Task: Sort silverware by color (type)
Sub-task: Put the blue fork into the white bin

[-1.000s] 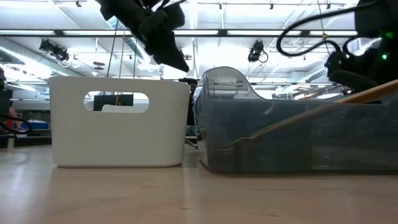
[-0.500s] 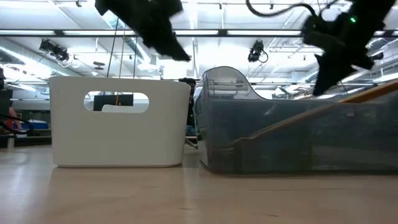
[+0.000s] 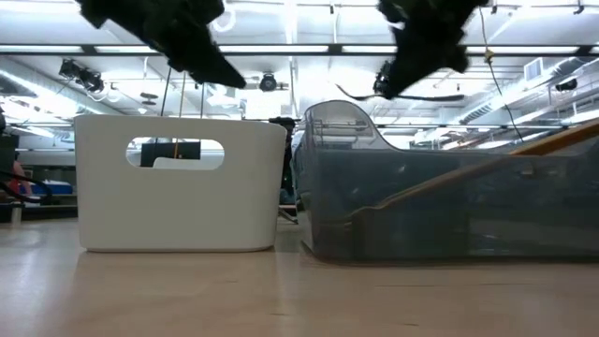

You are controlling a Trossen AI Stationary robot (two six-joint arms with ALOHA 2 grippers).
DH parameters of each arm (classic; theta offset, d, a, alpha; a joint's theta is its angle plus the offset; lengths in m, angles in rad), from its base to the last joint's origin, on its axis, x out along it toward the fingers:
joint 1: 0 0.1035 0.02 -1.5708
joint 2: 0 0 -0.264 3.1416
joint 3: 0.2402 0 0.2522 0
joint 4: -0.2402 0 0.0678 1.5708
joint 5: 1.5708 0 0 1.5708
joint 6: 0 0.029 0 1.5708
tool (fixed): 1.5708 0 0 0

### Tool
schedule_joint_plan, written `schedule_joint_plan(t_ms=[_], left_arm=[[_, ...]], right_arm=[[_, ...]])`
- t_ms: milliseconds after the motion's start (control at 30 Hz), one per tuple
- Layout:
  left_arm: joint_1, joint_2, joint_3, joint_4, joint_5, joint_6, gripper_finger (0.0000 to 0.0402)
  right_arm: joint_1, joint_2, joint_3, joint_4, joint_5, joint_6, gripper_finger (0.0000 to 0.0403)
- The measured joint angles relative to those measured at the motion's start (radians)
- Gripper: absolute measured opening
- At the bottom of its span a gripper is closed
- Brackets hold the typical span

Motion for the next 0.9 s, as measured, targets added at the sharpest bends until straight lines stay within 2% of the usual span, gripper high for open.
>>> schedule_joint_plan(t_ms=[467,767,900], left_arm=[[-0.114,-0.176,-0.188,0.091,-0.124,-0.025,0.0071],[-0.119,-0.310,-0.312,0.146,-0.152,-0.054,0.0071],[-0.118,-0.362,-0.360,0.183,-0.164,-0.058,0.0071]], right_arm=[[-0.048,0.259,0.235,0.186,-0.163,-0.154,0.0010],[-0.077,0.356,0.251,0.432,-0.361,-0.189,0.0010],[-0.086,0.392,0.260,0.482,-0.397,-0.189,0.0010]])
